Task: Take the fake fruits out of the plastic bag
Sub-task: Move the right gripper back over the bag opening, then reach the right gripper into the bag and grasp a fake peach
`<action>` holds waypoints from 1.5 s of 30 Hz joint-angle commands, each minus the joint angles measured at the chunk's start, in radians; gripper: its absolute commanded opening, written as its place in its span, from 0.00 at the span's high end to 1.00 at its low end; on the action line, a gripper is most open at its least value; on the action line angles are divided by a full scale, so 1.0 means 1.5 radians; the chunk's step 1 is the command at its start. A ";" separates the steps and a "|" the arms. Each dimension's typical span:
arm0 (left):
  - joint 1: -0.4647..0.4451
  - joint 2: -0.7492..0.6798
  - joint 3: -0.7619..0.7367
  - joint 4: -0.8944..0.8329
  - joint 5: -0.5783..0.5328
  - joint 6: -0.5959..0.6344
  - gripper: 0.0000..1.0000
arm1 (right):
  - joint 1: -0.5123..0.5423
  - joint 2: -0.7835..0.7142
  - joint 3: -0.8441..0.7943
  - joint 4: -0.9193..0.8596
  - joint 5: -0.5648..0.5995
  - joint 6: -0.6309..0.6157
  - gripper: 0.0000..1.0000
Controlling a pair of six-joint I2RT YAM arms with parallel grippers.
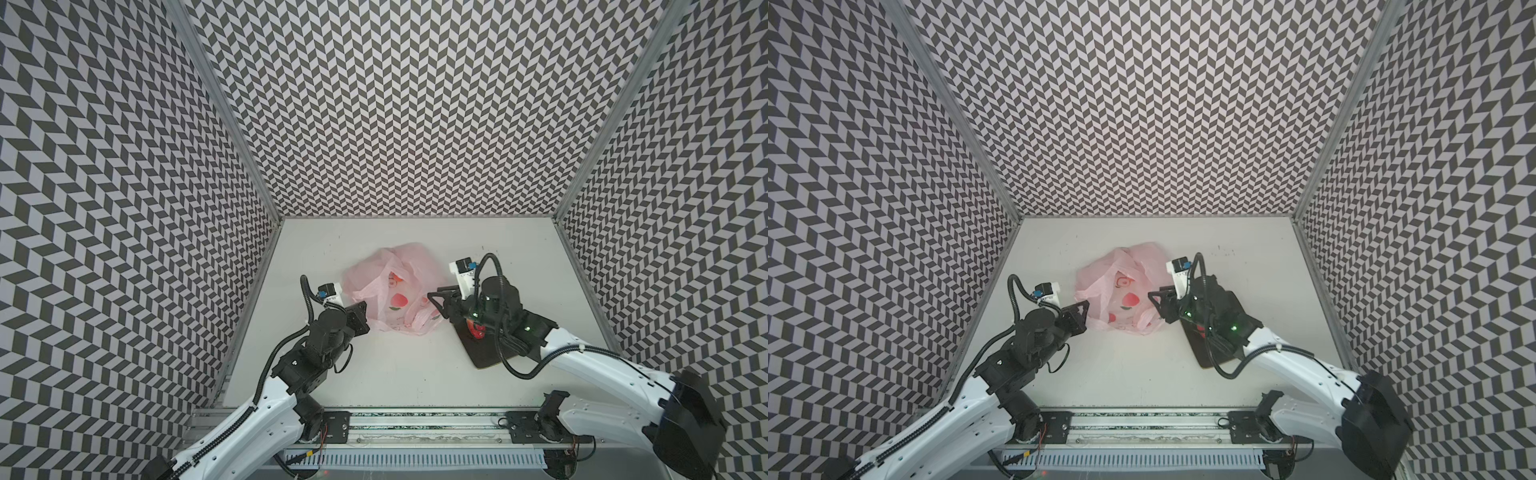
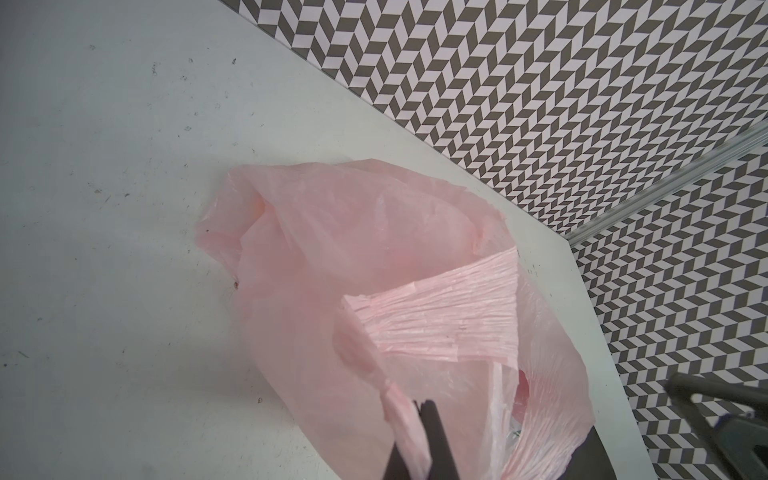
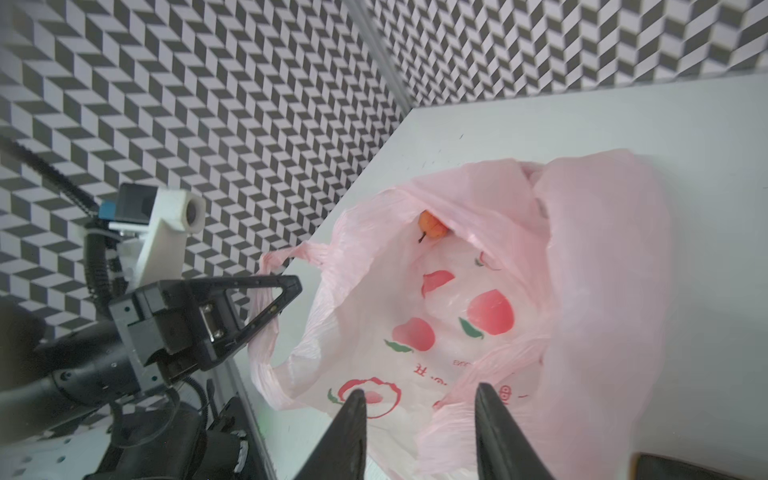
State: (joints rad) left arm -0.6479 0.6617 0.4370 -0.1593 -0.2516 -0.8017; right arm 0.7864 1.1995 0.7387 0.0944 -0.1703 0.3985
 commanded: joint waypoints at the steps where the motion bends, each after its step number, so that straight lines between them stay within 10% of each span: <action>1: -0.004 -0.003 0.011 -0.005 -0.001 0.007 1.00 | 0.028 0.081 0.038 0.091 -0.009 -0.011 0.63; 21: -0.003 -0.021 0.030 0.004 0.046 0.039 1.00 | 0.036 0.558 0.387 0.071 0.194 0.067 0.64; 45: -0.003 -0.057 0.036 -0.039 0.049 0.046 1.00 | 0.019 0.711 0.516 0.053 0.414 0.067 0.36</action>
State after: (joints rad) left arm -0.6479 0.5854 0.4568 -0.1909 -0.1707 -0.7307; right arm 0.8211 2.2349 1.4681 0.1558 0.4141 0.4980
